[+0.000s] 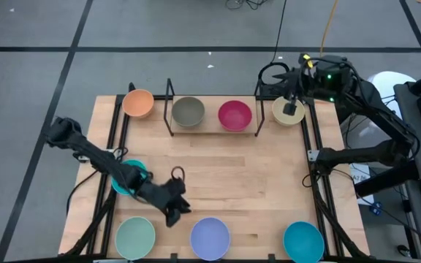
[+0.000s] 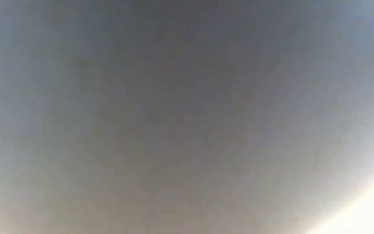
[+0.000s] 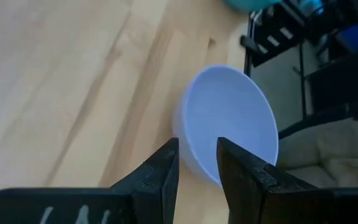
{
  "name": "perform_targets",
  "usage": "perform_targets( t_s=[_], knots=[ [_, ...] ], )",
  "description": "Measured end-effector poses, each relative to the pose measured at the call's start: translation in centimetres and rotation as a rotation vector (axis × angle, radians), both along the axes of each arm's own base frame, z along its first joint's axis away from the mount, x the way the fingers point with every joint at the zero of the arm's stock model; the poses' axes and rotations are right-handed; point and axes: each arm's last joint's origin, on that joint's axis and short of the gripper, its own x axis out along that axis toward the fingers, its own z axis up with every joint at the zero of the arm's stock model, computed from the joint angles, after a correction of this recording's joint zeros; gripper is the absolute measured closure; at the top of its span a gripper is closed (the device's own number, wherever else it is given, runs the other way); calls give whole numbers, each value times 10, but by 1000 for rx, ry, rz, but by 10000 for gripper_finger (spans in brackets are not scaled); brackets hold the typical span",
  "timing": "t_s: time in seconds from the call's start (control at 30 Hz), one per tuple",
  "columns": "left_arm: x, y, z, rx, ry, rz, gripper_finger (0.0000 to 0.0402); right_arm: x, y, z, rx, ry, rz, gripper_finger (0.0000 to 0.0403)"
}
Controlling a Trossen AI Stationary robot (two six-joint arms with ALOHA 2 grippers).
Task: Place and stack bowls onto a shelf
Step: Stack the purple bowl on top of the gray bowl on the shelf
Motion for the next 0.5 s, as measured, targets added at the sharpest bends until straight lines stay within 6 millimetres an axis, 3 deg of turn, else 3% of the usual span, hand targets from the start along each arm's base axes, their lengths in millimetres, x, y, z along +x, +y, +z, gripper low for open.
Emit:
perform_targets(
  t_s=[0.23,0.5],
  knots=[
    [24,-27,-4,103,89,49,289,0,0,-1,1,14,3,287],
    [53,-48,-20,53,162,120,289,-1,0,-2,-11,34,12,287]
  ],
)
